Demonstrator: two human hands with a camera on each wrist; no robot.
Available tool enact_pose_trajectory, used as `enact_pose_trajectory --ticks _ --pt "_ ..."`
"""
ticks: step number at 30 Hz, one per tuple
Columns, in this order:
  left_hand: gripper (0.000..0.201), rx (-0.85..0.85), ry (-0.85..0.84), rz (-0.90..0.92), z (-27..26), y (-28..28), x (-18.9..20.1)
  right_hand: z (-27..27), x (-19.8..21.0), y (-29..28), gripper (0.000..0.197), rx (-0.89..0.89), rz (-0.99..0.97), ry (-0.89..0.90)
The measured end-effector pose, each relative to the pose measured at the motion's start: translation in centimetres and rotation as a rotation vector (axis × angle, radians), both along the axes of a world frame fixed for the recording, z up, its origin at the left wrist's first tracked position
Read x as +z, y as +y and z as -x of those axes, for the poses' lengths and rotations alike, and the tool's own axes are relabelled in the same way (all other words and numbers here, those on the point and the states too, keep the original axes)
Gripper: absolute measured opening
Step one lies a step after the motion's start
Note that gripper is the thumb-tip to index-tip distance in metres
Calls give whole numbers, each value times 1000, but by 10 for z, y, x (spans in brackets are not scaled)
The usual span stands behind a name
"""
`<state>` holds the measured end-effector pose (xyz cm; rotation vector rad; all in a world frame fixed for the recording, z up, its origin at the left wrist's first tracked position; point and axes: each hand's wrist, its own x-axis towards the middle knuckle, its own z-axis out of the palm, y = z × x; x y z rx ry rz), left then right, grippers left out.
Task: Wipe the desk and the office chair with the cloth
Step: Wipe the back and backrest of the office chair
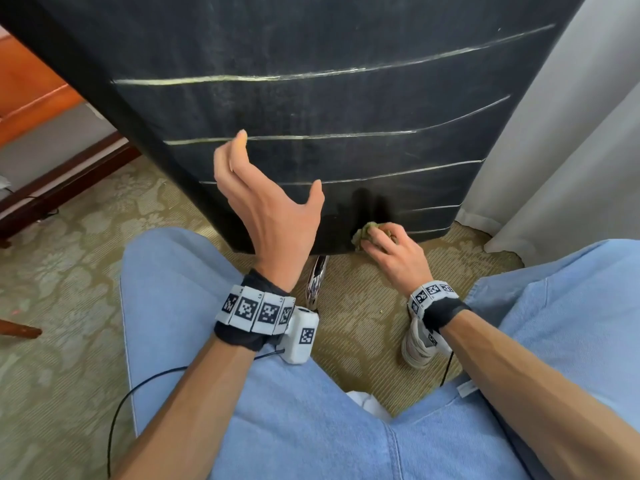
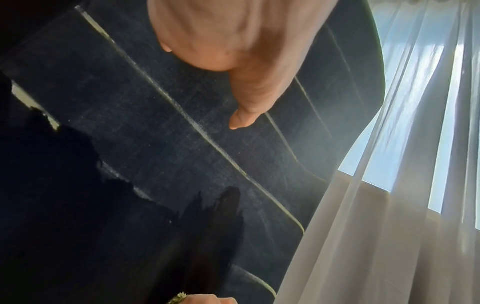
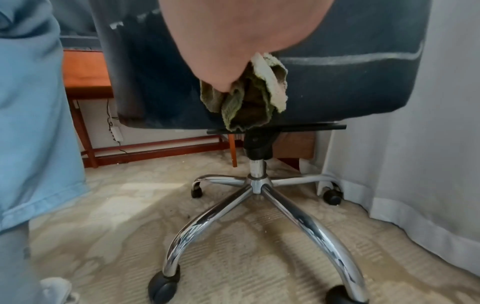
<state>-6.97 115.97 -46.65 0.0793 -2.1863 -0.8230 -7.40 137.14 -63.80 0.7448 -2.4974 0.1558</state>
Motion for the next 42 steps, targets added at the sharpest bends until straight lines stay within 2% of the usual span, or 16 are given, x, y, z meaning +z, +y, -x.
enact_pose_trajectory --ticks 4,6,10,13,15,18,22,26,29,34,37,39,42 --pt "94 37 -60 -65 4 -3 -15 -5 -13 -4 35 -10 -34 -126" --pt "97 43 -112 -130 6 -6 -23 -5 -12 -9 35 11 -19 -134" --pt "106 57 -179 -216 12 -12 -32 -6 22 -22 30 42 85 25" --pt "107 62 -160 -220 16 -12 -34 1 44 -23 19 -68 288 188" --pt "106 71 -149 -226 17 -10 -36 7 43 -15 17 -132 329 219" --pt "103 85 -128 -225 20 -8 -37 7 18 0 17 -187 270 144" --pt "101 105 -106 -222 22 -10 -39 -8 -31 12 20 -222 89 -121" --pt "101 83 -102 -236 26 -17 -43 -10 -37 14 18 -228 95 -229" --pt "103 90 -106 -249 29 -25 -43 -14 -11 3 17 -139 151 -134" --pt "106 88 -123 -323 31 -32 -43 -7 57 -3 13 -159 397 249" --pt "100 105 -116 -335 30 -30 -42 -1 58 8 9 -163 354 328" --pt "96 103 -119 -322 28 -27 -41 -3 31 12 6 -122 214 241" --pt "93 84 -120 -334 25 -25 -43 -13 -23 16 15 -70 18 -53"
